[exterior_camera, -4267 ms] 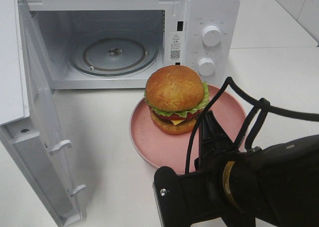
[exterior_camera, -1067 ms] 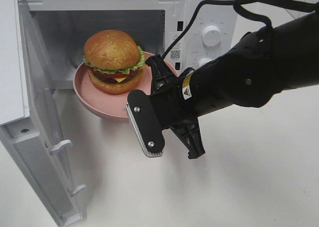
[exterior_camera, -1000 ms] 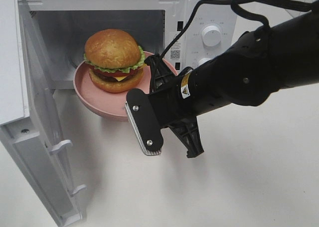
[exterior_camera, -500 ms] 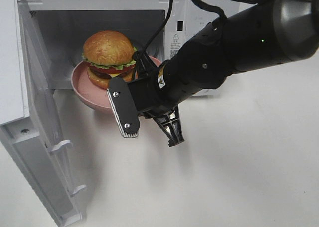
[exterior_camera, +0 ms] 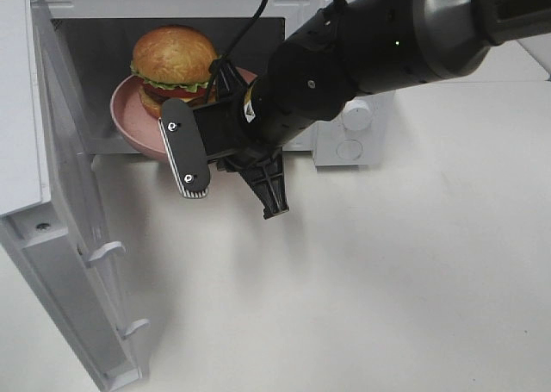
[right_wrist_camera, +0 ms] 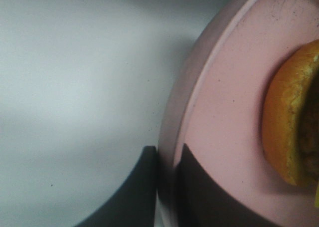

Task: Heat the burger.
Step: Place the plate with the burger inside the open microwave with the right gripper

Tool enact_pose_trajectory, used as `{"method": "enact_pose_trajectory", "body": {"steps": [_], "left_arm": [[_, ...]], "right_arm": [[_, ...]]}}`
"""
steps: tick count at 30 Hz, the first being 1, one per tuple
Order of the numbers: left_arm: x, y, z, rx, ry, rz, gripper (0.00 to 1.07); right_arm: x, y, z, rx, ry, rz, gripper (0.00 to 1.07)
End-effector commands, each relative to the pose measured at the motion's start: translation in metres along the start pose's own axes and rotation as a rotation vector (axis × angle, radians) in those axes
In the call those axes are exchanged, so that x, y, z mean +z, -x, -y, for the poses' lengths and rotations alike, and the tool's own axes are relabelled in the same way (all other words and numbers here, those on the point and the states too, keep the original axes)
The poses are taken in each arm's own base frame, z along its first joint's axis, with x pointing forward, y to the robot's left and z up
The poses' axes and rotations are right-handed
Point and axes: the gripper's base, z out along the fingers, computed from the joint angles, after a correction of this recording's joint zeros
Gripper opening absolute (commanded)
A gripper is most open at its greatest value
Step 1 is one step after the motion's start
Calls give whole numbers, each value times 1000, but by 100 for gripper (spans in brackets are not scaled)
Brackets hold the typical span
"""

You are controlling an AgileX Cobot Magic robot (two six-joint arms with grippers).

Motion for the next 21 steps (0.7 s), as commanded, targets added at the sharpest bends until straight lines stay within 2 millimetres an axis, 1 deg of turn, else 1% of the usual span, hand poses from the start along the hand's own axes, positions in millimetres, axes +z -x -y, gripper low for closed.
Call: {"method": "enact_pose_trajectory", "body": {"steps": [1, 3, 12, 16, 20, 21], "left_arm": [[-1, 0, 1, -6, -4, 12, 98], [-1, 0, 1, -6, -4, 12, 98], [-1, 0, 1, -6, -3, 12, 98], [-1, 0, 1, -6, -3, 12, 98], [-1, 0, 1, -6, -3, 12, 98], [-1, 0, 1, -6, -3, 12, 98]], "right_arm": [[-3, 3, 15, -6, -75, 21, 0], [3, 4, 18, 7, -72, 19, 0], [14, 6, 30, 23, -85, 16, 0], [23, 8, 40, 28, -81, 1, 0], [27, 9, 47, 46, -89, -12, 0], [29, 5, 53, 71, -97, -23, 0]]}}
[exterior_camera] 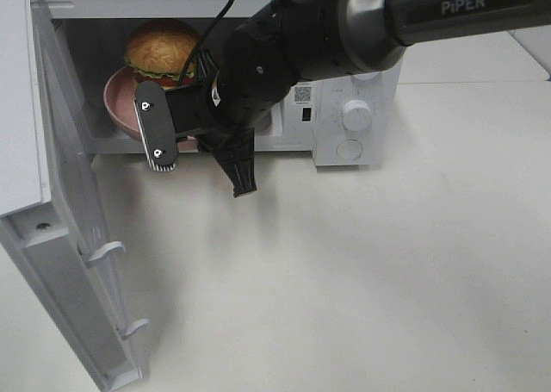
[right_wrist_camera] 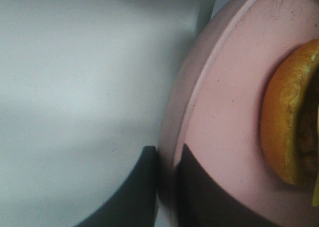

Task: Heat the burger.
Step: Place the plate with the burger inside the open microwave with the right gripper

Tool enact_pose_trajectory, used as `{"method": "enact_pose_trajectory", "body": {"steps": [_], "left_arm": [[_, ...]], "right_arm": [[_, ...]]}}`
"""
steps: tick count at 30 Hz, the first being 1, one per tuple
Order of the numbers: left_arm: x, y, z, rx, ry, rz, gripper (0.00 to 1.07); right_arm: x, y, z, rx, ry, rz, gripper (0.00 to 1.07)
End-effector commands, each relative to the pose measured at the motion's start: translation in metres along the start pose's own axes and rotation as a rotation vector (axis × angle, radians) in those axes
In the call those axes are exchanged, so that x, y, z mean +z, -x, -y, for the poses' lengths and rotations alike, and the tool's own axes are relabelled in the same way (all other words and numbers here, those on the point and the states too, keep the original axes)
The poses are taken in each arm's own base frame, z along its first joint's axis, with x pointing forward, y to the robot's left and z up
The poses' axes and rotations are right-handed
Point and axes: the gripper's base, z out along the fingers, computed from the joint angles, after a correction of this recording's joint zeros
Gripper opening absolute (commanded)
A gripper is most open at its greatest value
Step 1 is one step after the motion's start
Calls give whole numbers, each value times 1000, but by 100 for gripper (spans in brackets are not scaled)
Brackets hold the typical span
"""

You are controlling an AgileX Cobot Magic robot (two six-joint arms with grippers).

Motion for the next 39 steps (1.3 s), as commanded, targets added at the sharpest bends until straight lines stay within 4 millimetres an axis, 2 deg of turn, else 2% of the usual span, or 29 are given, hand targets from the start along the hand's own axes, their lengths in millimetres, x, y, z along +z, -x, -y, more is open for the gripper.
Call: {"method": "enact_pose_trajectory", "body": {"steps": [1, 15, 17, 22, 34, 39], "left_arm": [[-1, 0, 1, -6, -3, 12, 98], [-1, 0, 0, -5, -2, 12, 98], [-1, 0, 0, -5, -1, 12, 98], [-1, 0, 0, -5, -1, 12, 98], [-1, 0, 0, -5, -1, 12, 98], [-1, 0, 0, -5, -1, 12, 98]], "right_arm": [[-4, 1, 22, 28, -93, 14, 0], [13, -3, 37, 42, -113, -9, 0], [14, -1, 45, 31, -141, -9, 0], [20, 1, 52, 35, -148, -12, 0], [34, 4, 59, 42, -157, -16, 0], [40, -2, 58, 52, -151, -24, 0]]}}
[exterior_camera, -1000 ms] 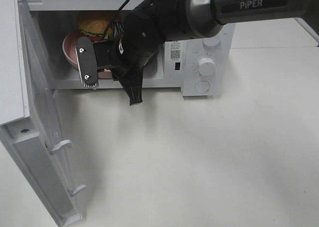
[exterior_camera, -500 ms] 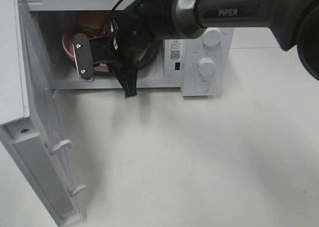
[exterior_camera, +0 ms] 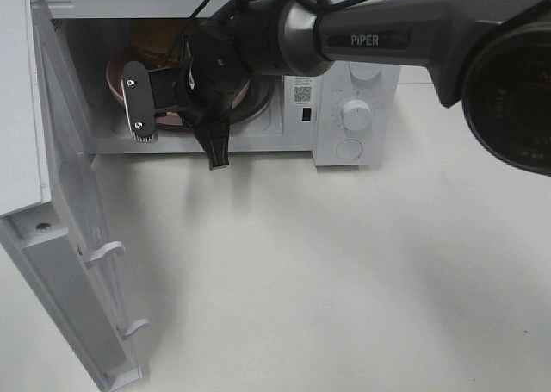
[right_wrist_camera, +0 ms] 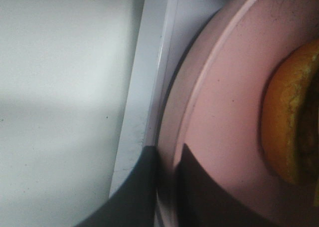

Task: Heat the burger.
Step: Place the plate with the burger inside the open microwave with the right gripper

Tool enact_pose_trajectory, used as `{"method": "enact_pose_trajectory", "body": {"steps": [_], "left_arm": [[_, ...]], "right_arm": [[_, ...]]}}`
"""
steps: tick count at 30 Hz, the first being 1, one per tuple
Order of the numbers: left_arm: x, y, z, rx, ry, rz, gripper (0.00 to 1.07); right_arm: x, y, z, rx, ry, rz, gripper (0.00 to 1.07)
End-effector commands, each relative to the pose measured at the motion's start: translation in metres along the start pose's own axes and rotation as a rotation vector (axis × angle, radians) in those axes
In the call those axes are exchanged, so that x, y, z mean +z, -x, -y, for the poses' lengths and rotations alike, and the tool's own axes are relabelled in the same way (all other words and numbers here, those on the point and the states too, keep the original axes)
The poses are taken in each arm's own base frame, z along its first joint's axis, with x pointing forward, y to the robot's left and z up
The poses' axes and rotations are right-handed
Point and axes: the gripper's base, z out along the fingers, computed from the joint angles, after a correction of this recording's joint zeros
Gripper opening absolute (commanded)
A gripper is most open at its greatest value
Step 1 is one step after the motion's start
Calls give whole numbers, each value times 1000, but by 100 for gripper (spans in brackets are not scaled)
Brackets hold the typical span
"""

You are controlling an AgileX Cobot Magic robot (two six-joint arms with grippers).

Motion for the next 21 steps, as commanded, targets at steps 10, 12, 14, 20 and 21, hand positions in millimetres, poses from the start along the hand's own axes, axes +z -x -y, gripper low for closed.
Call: {"method": "enact_pose_trajectory", "body": {"steps": [10, 12, 14, 20, 21], "left_arm": [[-1, 0, 1, -6, -3, 12, 98], [-1, 0, 1, -6, -3, 12, 98], [-1, 0, 1, -6, -3, 12, 98], [-1, 0, 1, -6, -3, 12, 98], [-1, 0, 1, -6, -3, 12, 98]], "right_arm": [[-5, -4, 16, 5, -81, 24, 3], [-5, -6, 17, 9, -82, 22, 5], [-4, -6, 17, 10, -82, 21, 9], [-4, -7, 17, 10, -80, 20, 23], [-5, -6, 17, 9, -79, 20, 30]]}}
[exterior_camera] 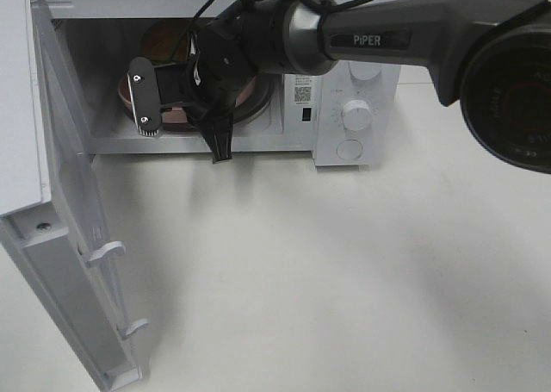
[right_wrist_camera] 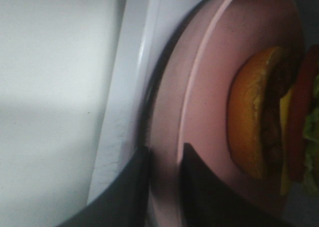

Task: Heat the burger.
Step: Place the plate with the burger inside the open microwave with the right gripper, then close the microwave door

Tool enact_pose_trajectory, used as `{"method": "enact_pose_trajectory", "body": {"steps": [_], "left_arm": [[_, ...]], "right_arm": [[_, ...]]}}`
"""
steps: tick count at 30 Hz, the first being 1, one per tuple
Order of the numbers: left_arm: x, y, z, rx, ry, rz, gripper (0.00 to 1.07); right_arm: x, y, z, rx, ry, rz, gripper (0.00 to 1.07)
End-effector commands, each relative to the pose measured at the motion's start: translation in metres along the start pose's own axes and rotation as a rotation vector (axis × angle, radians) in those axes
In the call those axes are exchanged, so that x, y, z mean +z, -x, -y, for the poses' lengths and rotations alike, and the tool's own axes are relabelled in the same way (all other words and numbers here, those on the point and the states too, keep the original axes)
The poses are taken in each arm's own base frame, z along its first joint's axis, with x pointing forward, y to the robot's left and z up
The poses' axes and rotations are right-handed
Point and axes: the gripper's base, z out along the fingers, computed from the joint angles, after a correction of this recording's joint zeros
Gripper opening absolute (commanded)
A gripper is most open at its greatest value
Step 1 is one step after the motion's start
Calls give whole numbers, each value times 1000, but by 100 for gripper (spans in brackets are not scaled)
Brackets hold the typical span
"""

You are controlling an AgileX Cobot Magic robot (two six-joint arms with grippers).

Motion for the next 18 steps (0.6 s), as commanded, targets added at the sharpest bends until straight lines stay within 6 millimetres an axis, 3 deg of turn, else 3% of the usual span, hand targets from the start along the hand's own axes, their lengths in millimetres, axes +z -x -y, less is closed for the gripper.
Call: {"method": "enact_pose_trajectory", "body": {"steps": [1, 2, 5, 18], "left_arm": [[-1, 0, 1, -6, -3, 12, 98], [-1, 0, 1, -6, -3, 12, 98], [-1, 0, 1, -6, -3, 12, 98], [-1, 0, 1, -6, -3, 12, 98]], "right_arm": [[-9, 2, 11, 1, -49, 17, 30], [-9, 2, 10, 0, -39, 12, 37], [-9, 0, 8, 10, -10, -1, 44], [-20, -2, 8, 25, 23, -19, 56]]}}
